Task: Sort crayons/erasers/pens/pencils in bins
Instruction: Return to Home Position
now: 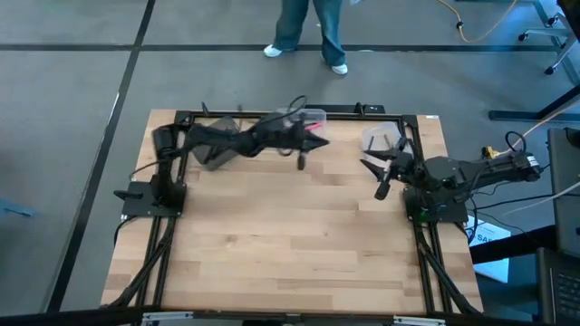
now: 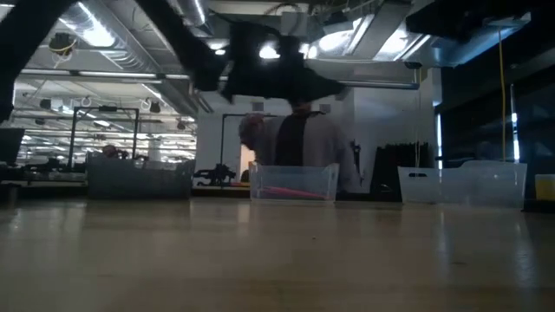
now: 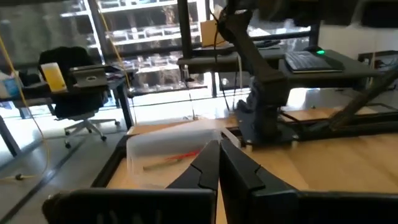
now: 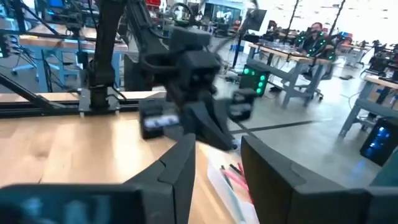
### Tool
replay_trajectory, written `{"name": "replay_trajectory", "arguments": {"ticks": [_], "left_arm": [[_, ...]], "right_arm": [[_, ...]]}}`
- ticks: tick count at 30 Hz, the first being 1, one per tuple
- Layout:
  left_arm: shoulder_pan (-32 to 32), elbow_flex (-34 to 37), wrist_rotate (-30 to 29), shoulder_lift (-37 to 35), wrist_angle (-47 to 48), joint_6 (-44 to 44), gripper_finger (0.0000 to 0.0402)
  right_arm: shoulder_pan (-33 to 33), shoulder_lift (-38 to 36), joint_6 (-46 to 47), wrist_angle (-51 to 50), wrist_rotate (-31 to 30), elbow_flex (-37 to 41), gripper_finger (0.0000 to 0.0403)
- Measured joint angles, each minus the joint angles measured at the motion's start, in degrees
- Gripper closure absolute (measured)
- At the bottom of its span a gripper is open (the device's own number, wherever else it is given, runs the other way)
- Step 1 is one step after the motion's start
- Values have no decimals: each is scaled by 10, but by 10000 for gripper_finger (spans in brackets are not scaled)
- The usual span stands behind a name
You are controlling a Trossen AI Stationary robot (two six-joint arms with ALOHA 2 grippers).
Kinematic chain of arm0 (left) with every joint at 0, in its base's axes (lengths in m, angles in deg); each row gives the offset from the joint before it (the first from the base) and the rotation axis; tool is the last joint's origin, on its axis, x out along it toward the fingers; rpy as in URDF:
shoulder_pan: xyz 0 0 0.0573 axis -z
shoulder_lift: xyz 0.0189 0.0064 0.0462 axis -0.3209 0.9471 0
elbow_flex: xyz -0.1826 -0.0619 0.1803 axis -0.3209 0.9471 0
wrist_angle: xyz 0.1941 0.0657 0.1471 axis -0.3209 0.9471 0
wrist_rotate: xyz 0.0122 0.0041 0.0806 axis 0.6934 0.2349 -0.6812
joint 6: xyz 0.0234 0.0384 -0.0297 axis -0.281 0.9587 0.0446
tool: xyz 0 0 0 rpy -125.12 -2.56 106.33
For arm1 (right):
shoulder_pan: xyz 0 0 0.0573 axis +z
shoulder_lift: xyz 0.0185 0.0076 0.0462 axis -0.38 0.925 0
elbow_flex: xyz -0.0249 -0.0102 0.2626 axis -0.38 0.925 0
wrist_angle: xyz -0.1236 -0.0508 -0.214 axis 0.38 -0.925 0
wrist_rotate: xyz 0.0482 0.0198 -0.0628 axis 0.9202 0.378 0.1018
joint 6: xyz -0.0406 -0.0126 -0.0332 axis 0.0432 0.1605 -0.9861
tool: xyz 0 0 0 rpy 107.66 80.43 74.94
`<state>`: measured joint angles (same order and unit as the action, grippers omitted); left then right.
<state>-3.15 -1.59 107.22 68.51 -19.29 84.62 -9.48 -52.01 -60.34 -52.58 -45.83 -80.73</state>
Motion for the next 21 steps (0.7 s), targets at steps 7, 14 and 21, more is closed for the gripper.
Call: {"name": "replay_trajectory", "arguments": {"ticks": [7,14,21], "left_arm": [[-2,214,-17,-123,-147,-36,398],[-1,374,-65,-223,-262,-60,400],[-2,494,-94,-339,-264,-60,400]], "right_arm": [[-59,19,-1,140,71,82,270],[-121,20,32,180,174,118,290],[-153,22,59,180,225,138,380]]}}
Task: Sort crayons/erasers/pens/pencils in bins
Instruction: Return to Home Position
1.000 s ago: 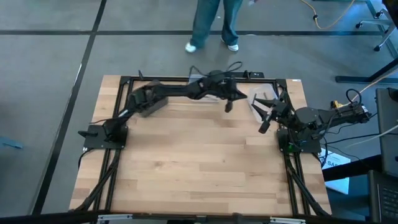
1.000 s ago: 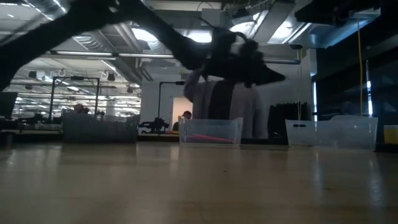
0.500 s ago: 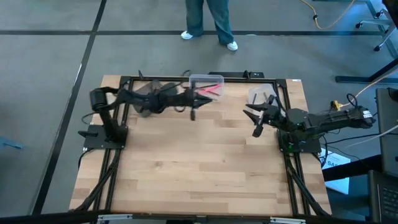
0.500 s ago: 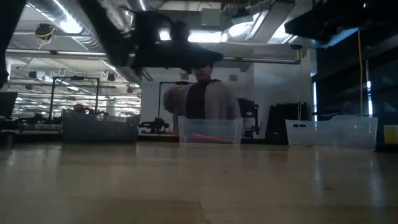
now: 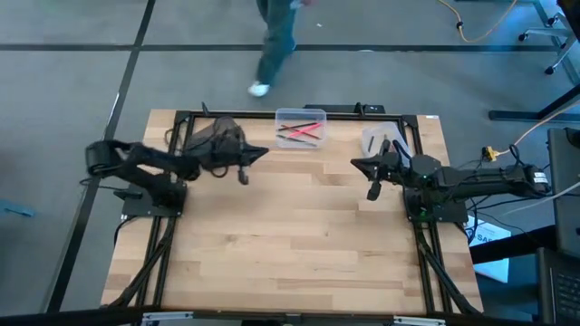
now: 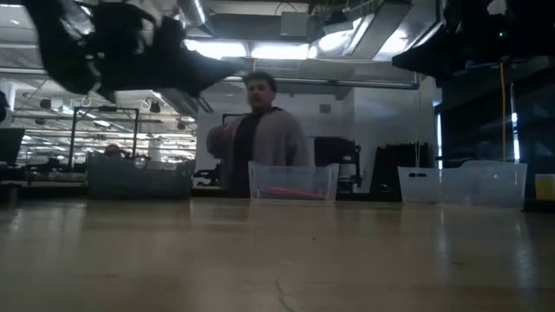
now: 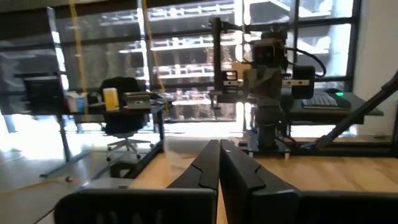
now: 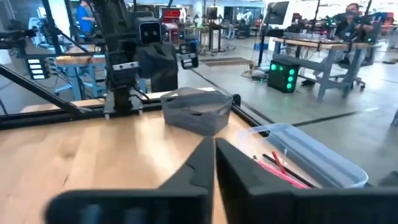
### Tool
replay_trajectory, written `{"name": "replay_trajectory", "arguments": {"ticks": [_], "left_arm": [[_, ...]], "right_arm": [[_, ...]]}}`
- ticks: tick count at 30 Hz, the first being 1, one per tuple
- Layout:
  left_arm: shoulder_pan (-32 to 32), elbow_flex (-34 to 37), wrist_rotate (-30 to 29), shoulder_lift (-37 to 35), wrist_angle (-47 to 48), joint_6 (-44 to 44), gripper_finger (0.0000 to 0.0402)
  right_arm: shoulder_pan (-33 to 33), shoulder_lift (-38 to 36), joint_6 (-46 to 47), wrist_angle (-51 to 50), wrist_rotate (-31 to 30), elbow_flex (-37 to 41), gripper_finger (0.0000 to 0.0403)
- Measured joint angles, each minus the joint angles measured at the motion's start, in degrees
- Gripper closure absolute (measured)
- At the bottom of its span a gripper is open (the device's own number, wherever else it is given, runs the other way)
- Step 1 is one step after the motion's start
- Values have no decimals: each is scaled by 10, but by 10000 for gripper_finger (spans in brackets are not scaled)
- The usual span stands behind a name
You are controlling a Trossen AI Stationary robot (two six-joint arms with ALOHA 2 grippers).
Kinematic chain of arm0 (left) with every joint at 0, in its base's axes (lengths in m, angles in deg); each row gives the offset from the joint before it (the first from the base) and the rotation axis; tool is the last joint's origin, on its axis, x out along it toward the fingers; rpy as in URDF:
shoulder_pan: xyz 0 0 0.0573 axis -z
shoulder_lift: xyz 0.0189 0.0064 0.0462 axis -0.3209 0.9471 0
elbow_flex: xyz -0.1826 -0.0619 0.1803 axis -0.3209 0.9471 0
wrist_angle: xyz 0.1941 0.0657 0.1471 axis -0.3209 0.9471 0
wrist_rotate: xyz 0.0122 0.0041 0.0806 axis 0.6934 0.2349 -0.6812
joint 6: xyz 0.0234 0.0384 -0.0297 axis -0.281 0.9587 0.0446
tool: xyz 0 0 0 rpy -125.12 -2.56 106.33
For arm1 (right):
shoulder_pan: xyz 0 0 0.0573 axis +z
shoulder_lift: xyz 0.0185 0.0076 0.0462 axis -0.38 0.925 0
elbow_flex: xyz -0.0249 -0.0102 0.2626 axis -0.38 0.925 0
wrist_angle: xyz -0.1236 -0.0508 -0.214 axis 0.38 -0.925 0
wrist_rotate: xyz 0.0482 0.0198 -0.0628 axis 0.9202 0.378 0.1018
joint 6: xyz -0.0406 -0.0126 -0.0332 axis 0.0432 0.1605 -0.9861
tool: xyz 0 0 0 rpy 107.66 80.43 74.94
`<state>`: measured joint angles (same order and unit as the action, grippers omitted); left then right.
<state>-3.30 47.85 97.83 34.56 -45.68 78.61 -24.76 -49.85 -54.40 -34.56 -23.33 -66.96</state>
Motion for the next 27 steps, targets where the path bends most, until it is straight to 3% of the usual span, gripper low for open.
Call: {"name": "replay_trajectory", "arguments": {"ticks": [9,15,27], "left_arm": [[0,163,-26,-218,-9,-14,401],[-1,167,-35,-353,119,-15,400],[-1,167,-4,-492,247,-35,399]], "right_arm": [[-5,-5,1,10,50,-24,397],[-7,-11,-48,-22,55,-67,396],[-28,-16,-32,-62,115,-67,400]]}}
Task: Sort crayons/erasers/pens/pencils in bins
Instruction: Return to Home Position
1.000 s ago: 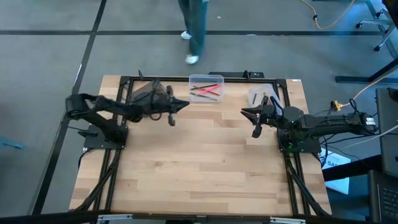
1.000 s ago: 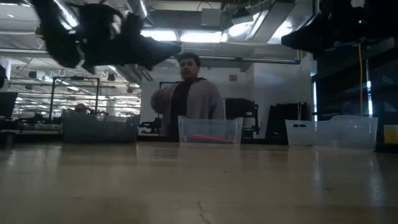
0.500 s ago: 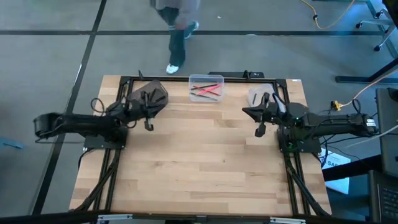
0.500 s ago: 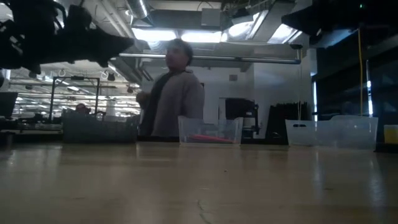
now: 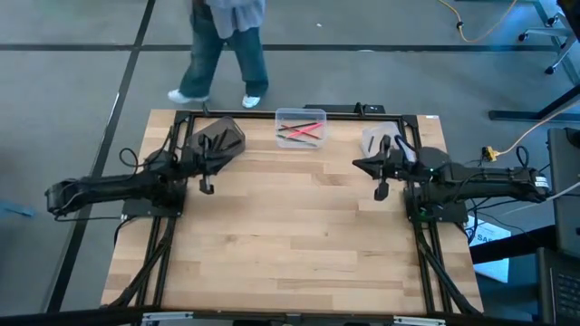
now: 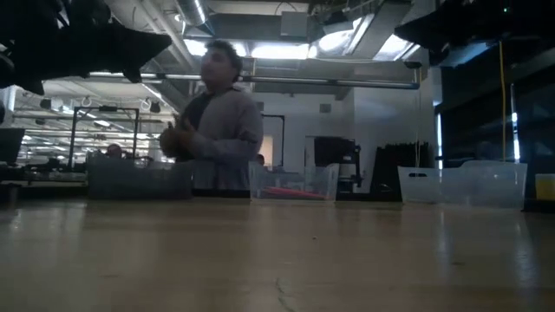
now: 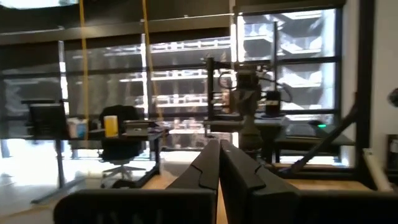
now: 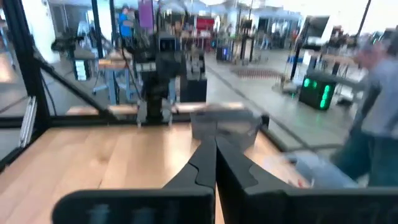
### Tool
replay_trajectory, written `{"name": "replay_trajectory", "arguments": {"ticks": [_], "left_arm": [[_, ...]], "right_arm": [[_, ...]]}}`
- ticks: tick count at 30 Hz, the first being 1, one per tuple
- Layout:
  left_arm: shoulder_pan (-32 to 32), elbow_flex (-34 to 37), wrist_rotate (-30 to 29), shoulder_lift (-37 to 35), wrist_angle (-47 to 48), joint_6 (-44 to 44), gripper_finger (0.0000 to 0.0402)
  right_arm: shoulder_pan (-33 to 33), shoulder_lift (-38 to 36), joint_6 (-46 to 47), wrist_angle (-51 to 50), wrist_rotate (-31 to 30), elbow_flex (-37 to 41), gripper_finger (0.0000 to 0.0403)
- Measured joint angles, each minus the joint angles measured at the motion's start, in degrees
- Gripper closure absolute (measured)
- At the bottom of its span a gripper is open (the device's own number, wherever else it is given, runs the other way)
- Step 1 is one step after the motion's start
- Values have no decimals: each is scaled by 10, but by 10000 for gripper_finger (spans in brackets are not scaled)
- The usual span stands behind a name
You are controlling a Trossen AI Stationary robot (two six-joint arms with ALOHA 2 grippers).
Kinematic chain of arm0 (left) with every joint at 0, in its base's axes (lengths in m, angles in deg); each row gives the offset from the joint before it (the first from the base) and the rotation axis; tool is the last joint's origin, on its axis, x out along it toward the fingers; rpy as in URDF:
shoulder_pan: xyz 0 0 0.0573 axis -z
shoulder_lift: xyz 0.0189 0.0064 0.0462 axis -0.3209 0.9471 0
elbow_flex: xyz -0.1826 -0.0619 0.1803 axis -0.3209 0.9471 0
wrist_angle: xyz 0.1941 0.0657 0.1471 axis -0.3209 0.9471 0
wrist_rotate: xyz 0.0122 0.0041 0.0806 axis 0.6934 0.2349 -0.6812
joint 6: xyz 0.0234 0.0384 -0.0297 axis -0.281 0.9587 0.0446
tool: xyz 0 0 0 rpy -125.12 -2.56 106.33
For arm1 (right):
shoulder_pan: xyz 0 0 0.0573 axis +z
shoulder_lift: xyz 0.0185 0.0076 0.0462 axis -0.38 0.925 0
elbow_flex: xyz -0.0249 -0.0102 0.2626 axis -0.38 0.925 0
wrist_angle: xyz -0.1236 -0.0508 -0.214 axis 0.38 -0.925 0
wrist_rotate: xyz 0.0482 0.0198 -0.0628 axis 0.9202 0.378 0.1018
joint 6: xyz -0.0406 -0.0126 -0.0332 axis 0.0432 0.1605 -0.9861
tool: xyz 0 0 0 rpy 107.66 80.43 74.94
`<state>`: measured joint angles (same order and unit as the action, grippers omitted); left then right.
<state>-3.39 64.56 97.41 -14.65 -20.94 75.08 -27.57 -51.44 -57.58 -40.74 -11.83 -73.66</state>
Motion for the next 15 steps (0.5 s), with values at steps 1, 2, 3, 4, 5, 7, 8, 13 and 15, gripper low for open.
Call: {"name": "replay_trajectory", "arguments": {"ticks": [1,2,3,4,5,7,8,13,15], "left_arm": [[0,0,7,-11,9,-3,398],[1,0,13,-22,20,-7,399],[2,0,19,-33,31,-9,400],[5,0,22,-44,43,-9,401],[8,0,24,-57,54,-9,401],[17,0,25,-84,77,-9,400],[22,0,25,-98,87,-9,399],[48,0,17,-171,161,6,401],[56,0,3,-199,199,13,400]], "right_arm": [[0,-2,5,-13,1,0,400],[0,-4,9,-22,4,0,400],[0,-7,16,-19,12,6,400],[0,-13,20,-11,17,15,399],[0,-20,22,1,21,29,399],[0,-40,33,30,25,66,399],[0,-52,36,49,25,88,400],[-7,-113,51,101,10,165,401],[-10,-130,50,100,3,180,401]]}}
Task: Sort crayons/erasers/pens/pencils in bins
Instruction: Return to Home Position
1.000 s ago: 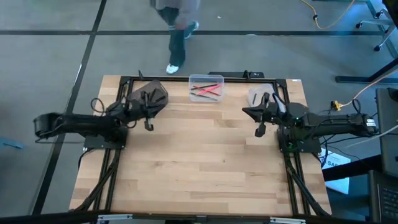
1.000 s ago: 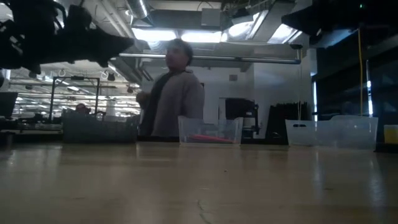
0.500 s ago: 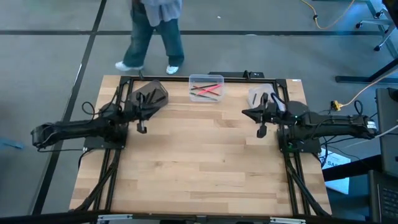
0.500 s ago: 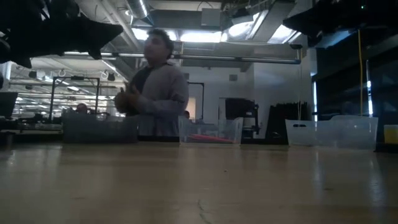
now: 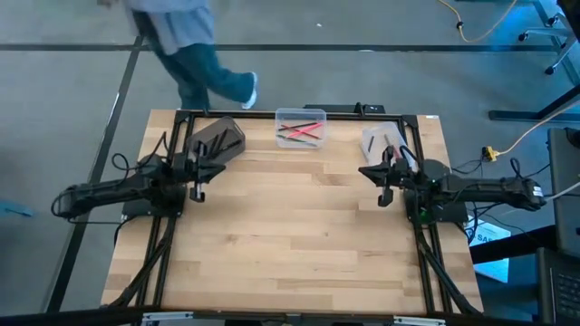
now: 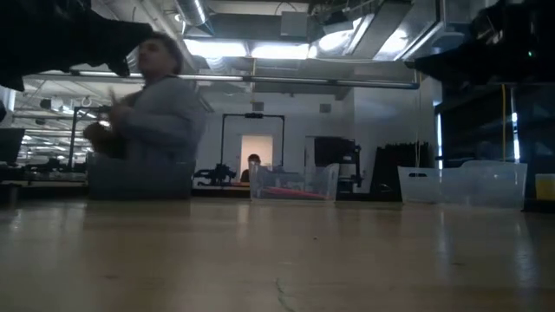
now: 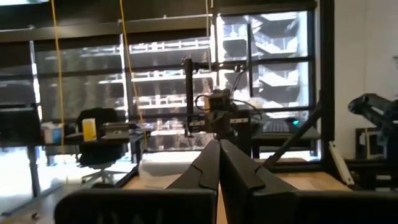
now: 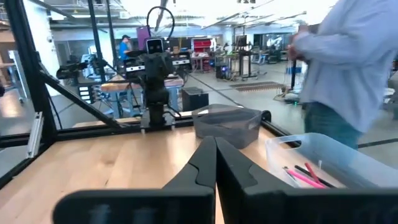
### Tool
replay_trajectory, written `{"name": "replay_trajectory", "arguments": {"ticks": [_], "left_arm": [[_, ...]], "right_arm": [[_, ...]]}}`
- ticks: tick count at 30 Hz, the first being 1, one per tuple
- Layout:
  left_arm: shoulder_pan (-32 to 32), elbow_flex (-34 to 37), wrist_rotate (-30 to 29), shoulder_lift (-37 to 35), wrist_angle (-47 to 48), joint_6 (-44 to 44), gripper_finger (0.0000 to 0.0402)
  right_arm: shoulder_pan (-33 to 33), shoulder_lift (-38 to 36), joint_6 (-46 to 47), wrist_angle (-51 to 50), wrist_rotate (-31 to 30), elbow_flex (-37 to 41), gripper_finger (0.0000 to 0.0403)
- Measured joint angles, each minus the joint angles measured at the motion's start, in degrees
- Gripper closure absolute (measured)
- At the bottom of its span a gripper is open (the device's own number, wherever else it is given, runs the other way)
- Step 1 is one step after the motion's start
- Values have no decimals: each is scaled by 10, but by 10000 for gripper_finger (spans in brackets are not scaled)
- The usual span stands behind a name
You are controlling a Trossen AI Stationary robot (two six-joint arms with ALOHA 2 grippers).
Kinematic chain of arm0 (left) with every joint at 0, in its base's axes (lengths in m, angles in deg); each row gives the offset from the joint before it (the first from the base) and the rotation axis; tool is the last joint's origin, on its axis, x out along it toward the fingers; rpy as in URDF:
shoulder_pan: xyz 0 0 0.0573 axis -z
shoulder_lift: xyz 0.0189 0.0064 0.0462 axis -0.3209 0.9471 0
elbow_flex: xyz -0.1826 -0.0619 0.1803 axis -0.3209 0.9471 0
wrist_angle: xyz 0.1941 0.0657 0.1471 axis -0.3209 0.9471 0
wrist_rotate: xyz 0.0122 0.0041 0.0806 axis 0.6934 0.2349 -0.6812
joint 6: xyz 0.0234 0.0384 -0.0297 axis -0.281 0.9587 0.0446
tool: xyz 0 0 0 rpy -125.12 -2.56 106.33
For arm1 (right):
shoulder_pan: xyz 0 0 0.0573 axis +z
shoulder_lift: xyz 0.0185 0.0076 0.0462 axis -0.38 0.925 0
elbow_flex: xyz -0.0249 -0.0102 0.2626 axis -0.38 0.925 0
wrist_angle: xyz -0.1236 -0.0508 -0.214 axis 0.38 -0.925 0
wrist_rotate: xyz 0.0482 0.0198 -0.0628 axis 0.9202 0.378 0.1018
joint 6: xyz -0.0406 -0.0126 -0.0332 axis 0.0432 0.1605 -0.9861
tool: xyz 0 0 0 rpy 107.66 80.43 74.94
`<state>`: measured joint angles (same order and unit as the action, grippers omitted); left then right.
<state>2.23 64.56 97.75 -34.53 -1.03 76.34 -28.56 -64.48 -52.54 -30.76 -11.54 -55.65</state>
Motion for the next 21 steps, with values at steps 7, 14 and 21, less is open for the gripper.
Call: {"name": "replay_trajectory", "arguments": {"ticks": [7,14,21], "left_arm": [[40,0,-41,-60,104,15,400],[81,0,-75,-65,141,42,400],[121,-3,-81,-85,172,44,401]], "right_arm": [[-4,-34,9,1,11,30,401],[-4,-37,11,-1,37,37,402],[-4,-37,16,-4,67,37,402]]}}
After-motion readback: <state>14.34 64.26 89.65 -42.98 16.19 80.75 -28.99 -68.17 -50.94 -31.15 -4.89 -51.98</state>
